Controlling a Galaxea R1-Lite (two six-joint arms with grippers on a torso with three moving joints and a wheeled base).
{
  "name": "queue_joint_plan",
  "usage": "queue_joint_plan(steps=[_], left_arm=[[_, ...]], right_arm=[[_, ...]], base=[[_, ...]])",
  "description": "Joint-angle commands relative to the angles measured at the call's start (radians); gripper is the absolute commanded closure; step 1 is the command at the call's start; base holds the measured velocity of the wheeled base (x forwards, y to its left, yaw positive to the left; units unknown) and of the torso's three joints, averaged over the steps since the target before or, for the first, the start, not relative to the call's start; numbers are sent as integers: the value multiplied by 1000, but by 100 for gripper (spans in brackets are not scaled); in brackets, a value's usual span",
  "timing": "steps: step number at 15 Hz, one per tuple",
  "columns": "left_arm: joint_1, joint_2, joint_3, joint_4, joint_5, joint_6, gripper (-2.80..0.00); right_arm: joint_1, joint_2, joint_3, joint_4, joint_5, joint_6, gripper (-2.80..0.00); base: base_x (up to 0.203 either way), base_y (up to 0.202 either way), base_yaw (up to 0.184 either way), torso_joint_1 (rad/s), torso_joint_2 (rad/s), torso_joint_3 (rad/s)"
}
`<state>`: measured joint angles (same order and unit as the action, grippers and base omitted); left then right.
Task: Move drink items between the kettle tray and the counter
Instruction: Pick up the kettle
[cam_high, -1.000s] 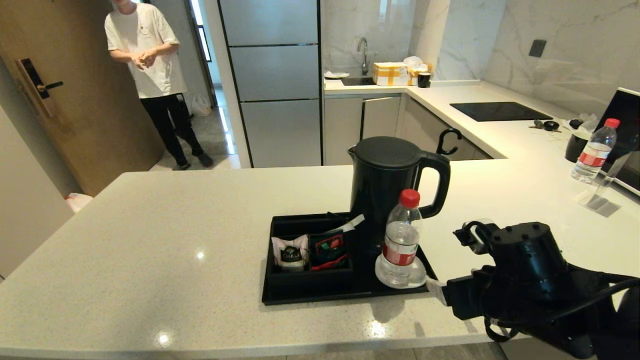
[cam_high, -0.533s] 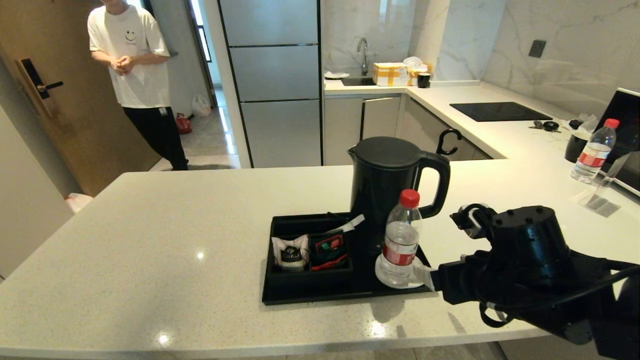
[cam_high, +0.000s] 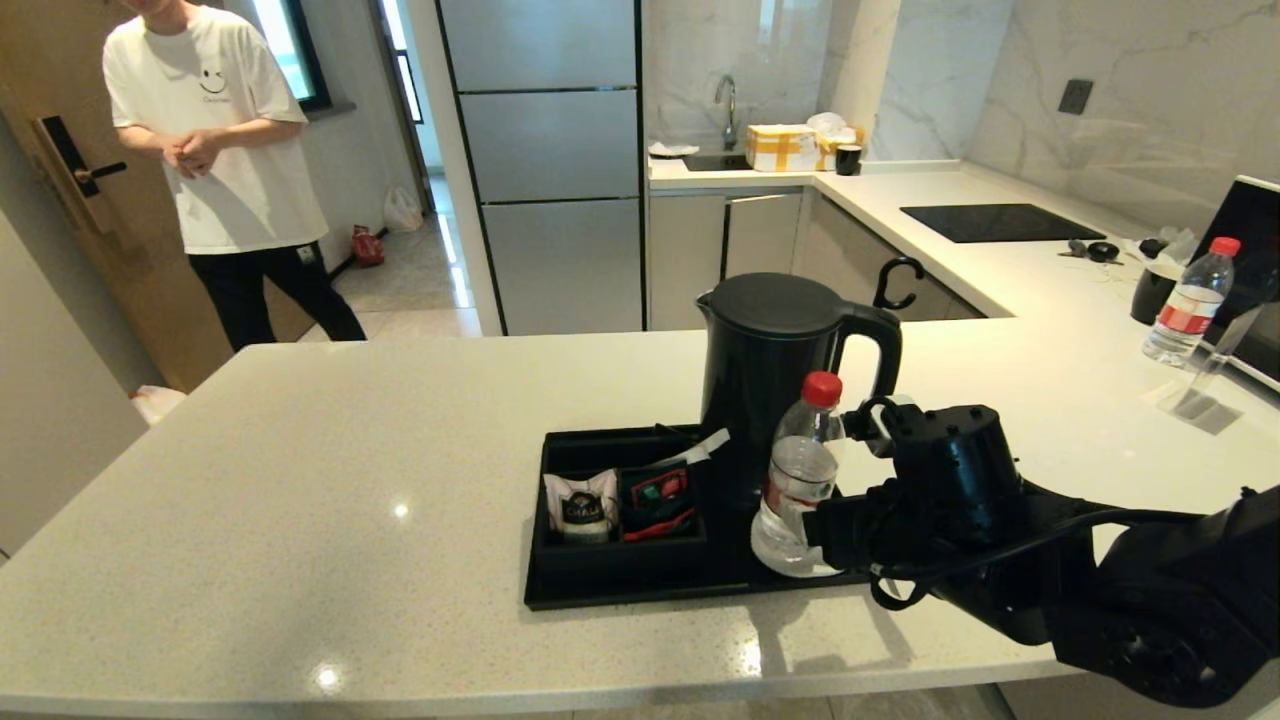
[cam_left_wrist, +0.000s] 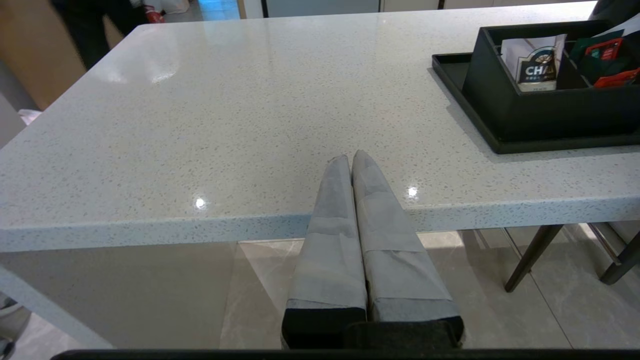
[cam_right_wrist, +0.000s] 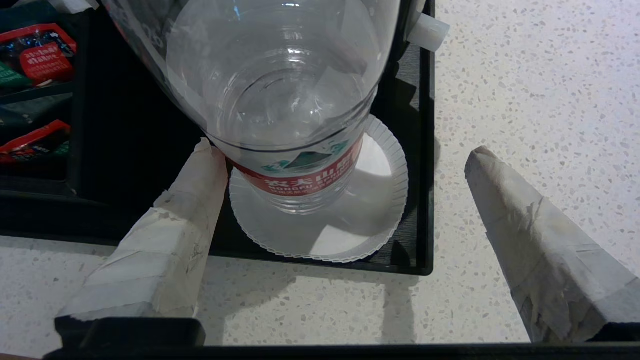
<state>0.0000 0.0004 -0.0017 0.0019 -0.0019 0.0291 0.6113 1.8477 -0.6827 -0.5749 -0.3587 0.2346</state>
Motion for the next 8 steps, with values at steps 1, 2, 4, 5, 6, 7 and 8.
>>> queue_joint_plan(steps=[1,2,4,5,6,7,8], left_arm=[[0,0,0,0,0,0,0],[0,0,0,0,0,0,0],[0,0,0,0,0,0,0],[0,0,0,0,0,0,0],[0,0,0,0,0,0,0],[0,0,0,0,0,0,0],[0,0,0,0,0,0,0]], right_arm=[[7,8,-9,-2,0,0,-280],[22,11,-15,-2,0,-1,-280],[29,16,-36,2,-2,-2,-280],[31,22,-48,3,-2,-3,-280],[33,24,-49,2,-2,-4,-280],[42,47,-60,-3,-4,-6,-280],[47,56,-67,-6,-6,-8,-280]], base=[[0,0,0,0,0,0],[0,0,0,0,0,0],[0,0,0,0,0,0],[0,0,0,0,0,0],[0,0,0,0,0,0],[0,0,0,0,0,0],[0,0,0,0,0,0]])
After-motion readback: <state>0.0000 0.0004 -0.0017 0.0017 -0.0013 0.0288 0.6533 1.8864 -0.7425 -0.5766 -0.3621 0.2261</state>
